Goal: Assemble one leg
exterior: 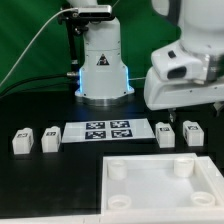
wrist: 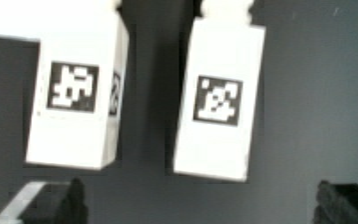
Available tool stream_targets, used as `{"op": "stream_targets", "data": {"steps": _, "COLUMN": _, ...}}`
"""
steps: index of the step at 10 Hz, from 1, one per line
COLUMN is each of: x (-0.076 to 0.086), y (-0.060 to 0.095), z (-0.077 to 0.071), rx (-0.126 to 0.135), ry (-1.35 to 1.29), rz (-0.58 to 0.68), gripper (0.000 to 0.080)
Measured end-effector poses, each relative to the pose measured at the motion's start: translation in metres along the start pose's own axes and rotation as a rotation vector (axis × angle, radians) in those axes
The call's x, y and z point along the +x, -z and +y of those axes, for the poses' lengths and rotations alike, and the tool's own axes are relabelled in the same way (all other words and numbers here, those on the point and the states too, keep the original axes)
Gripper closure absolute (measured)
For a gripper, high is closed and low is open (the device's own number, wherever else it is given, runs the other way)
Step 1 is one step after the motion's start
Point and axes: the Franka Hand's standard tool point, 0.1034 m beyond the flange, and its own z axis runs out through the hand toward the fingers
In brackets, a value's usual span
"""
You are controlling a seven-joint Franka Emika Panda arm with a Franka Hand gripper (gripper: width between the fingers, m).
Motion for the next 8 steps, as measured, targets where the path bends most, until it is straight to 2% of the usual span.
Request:
{"op": "stream_targets", "data": {"steps": 1, "x": 0.005, "y": 0.002, "z": -0.004, "rx": 0.0, "ry": -0.011, "rz": -0.085, "gripper": 0.015}}
{"op": "stream_targets", "data": {"steps": 2, "x": 0.0, "y": 0.002, "z": -0.006, "rx": -0.012, "ry": -0.029, "rz": -0.228, "gripper": 0.015}}
{"op": "stream_targets", "data": {"steps": 4, "x": 0.002, "y": 0.002, "z": -0.006, "rx": -0.013, "ry": -0.019, "rz": -0.453, "gripper": 0.015}}
{"op": "stream_targets", "data": {"steps": 5, "x": 0.008, "y": -0.001, "z": -0.007, "rx": -0.008, "ry": -0.017, "rz": -0.481, "gripper": 0.015}}
{"op": "stream_targets", "data": {"steps": 6, "x": 0.011, "y": 0.001, "z": -0.008, "rx": -0.006, "ry": -0.017, "rz": -0.455, "gripper": 0.015}}
{"op": "stream_targets", "data": {"steps": 7, "x": 0.009, "y": -0.003, "z": -0.009, "rx": -0.01, "ry": -0.024, "rz": -0.453, "gripper": 0.015}}
{"op": "stream_targets", "data": {"steps": 8, "x": 0.006, "y": -0.016, "z": -0.011, "rx": -0.013, "ry": -0.03, "rz": -0.454, "gripper": 0.015}}
